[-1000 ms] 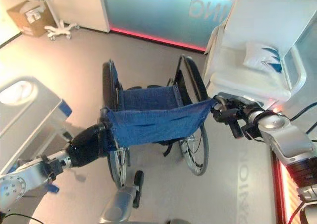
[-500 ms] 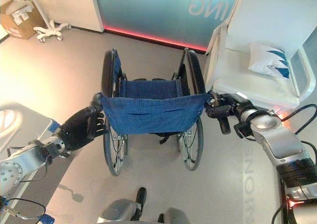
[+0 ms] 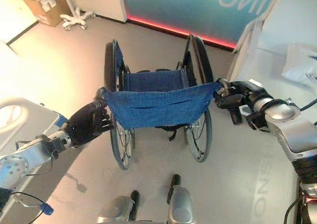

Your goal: Push the wheelchair next to the bed

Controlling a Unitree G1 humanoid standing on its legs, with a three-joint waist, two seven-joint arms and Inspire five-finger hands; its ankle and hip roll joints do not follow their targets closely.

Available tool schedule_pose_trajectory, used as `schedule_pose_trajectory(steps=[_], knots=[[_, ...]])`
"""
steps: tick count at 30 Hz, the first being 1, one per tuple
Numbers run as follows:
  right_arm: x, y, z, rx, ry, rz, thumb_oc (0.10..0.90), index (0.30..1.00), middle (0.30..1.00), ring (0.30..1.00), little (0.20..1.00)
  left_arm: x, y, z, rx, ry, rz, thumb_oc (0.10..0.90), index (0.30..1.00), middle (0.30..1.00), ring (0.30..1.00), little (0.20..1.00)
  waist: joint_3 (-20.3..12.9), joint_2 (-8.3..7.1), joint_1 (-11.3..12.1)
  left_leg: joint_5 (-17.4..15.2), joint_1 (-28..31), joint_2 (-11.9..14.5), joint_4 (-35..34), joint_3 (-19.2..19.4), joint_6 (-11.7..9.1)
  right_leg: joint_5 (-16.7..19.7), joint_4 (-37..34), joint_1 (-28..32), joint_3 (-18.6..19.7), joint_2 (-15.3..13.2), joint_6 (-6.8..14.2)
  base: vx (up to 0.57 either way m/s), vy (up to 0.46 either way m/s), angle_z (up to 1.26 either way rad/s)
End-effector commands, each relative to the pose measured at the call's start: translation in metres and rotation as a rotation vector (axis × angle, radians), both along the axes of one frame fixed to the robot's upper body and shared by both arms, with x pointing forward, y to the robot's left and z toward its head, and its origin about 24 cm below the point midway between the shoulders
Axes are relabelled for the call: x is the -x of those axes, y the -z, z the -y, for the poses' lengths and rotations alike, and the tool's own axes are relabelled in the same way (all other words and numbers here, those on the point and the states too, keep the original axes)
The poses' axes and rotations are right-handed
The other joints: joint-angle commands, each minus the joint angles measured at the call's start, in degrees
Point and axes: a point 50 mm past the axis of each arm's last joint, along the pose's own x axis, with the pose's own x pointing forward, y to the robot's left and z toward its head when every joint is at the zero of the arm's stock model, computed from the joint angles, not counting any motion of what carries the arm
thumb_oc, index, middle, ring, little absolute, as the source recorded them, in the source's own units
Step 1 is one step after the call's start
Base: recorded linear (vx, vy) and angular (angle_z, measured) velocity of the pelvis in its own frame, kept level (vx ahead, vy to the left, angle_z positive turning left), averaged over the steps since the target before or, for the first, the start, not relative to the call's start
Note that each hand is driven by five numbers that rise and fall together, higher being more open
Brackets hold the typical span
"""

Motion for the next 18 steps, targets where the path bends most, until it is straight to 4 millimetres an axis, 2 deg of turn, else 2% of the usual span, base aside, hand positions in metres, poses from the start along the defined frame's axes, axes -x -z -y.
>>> schedule_pose_trajectory(steps=[1,4,5,6,7,9,10,11,13,15,16,17,18], knots=[[-0.006,-0.039,-0.047,0.005,-0.33,0.113,0.4,0.3,0.3,0.3,0.3,-0.001,-0.074,-0.03,0.063,-0.16,0.414,0.4,0.3,0.3,0.3,0.3,-10.8,-4.32,3.27,15.04,-5.65,-5.41,31.37,0.69,-1.05,6.12,-11.77,4.46,0.0,1.57,1.96,0.46,-0.316,0.28],[-0.01,-0.039,-0.056,0.006,-0.35,0.114,0.4,0.3,0.3,0.3,0.3,0.006,-0.069,-0.029,0.065,-0.172,0.419,0.4,0.3,0.3,0.3,0.3,-10.1,-4.55,5.11,17.1,-11.84,-8.85,41.06,-0.15,-1.28,4.82,-11.36,6.63,-0.44,2.58,0.43,0.27,-0.186,-0.39],[-0.012,-0.038,-0.064,0.001,-0.365,0.114,0.4,0.3,0.3,0.3,0.3,0.007,-0.068,-0.028,0.058,-0.173,0.42,0.4,0.3,0.3,0.3,0.3,-9.53,-4.82,6.3,15.89,-14.98,-9.88,41.81,-0.29,-0.54,4.75,-11.72,8.19,-0.68,3.14,0.36,0.28,-0.175,-0.16],[-0.013,-0.038,-0.066,0.002,-0.372,0.113,0.4,0.3,0.3,0.3,0.3,0.008,-0.068,-0.028,0.055,-0.177,0.422,0.4,0.3,0.3,0.3,0.3,-9.31,-4.79,6.59,15.36,-15.28,-10.0,41.36,-0.21,-0.31,4.78,-11.94,8.72,-0.72,3.33,0.45,0.38,-0.184,-0.1],[-0.014,-0.039,-0.074,0.009,-0.393,0.112,0.4,0.3,0.3,0.3,0.3,0.01,-0.069,-0.03,0.045,-0.184,0.425,0.4,0.3,0.3,0.3,0.3,-9.03,-5.01,7.74,14.24,-15.65,-10.29,36.54,0.0,0.35,4.84,-12.52,9.74,-1.16,3.65,0.91,0.33,-0.121,-0.05],[-0.016,-0.041,-0.082,0.012,-0.413,0.114,0.4,0.3,0.3,0.3,0.3,0.013,-0.07,-0.033,0.042,-0.196,0.427,0.4,0.3,0.3,0.3,0.3,-8.69,-5.03,8.94,14.03,-14.59,-9.71,27.22,0.55,0.84,4.48,-12.87,10.84,-1.64,4.04,1.21,0.36,-0.093,-0.1],[-0.02,-0.041,-0.089,0.011,-0.425,0.118,0.4,0.3,0.3,0.3,0.3,0.014,-0.071,-0.035,0.041,-0.204,0.429,0.4,0.3,0.3,0.3,0.3,-8.61,-4.76,9.81,14.65,-13.46,-9.22,18.02,0.54,0.95,3.55,-12.68,11.75,-2.02,4.7,1.34,0.26,-0.034,-0.18],[-0.021,-0.042,-0.09,0.012,-0.428,0.119,0.4,0.3,0.3,0.3,0.3,0.014,-0.071,-0.036,0.04,-0.206,0.43,0.4,0.3,0.3,0.3,0.3,-8.5,-4.68,10.02,15.0,-13.09,-9.1,15.94,0.58,0.9,3.26,-12.63,12.15,-2.06,4.85,1.35,0.28,-0.025,-0.27],[-0.029,-0.04,-0.102,0.023,-0.451,0.126,0.4,0.3,0.3,0.3,0.3,0.014,-0.068,-0.038,0.035,-0.215,0.44,0.4,0.3,0.3,0.3,0.3,-8.28,-3.89,11.57,18.98,-13.59,-8.63,4.18,1.5,0.03,1.12,-13.67,15.43,-1.95,6.98,0.85,0.34,-0.032,-0.28],[-0.031,-0.038,-0.107,0.029,-0.466,0.13,0.4,0.3,0.3,0.3,0.3,0.015,-0.067,-0.039,0.033,-0.219,0.456,0.4,0.3,0.3,0.3,0.3,-8.04,-3.15,12.54,21.94,-15.22,-9.13,-1.34,3.13,-0.42,-0.13,-14.29,17.54,-1.48,8.63,0.21,0.36,-0.058,-0.25],[-0.032,-0.035,-0.109,0.034,-0.476,0.128,0.4,0.3,0.3,0.3,0.3,0.014,-0.068,-0.037,0.032,-0.218,0.468,0.4,0.3,0.3,0.3,0.3,-8.24,-2.4,12.76,23.54,-16.57,-8.83,-4.89,6.12,-0.51,-1.52,-13.89,18.8,-1.79,10.16,-0.46,0.26,-0.054,-0.15],[-0.032,-0.034,-0.109,0.036,-0.477,0.127,0.4,0.3,0.3,0.3,0.3,0.014,-0.068,-0.037,0.03,-0.217,0.472,0.4,0.3,0.3,0.3,0.3,-8.25,-2.34,12.85,23.83,-16.72,-8.77,-5.51,7.09,-0.48,-1.91,-13.74,19.13,-1.84,10.38,-0.58,0.36,-0.088,-0.35],[-0.032,-0.028,-0.109,0.049,-0.487,0.126,0.4,0.3,0.3,0.3,0.3,0.012,-0.069,-0.035,0.024,-0.213,0.485,0.4,0.3,0.3,0.3,0.3,-8.53,-2.08,12.81,24.17,-17.66,-8.41,-6.5,12.51,0.02,-3.69,-13.05,20.72,-2.96,11.62,-1.24,0.3,-0.074,-0.4]])
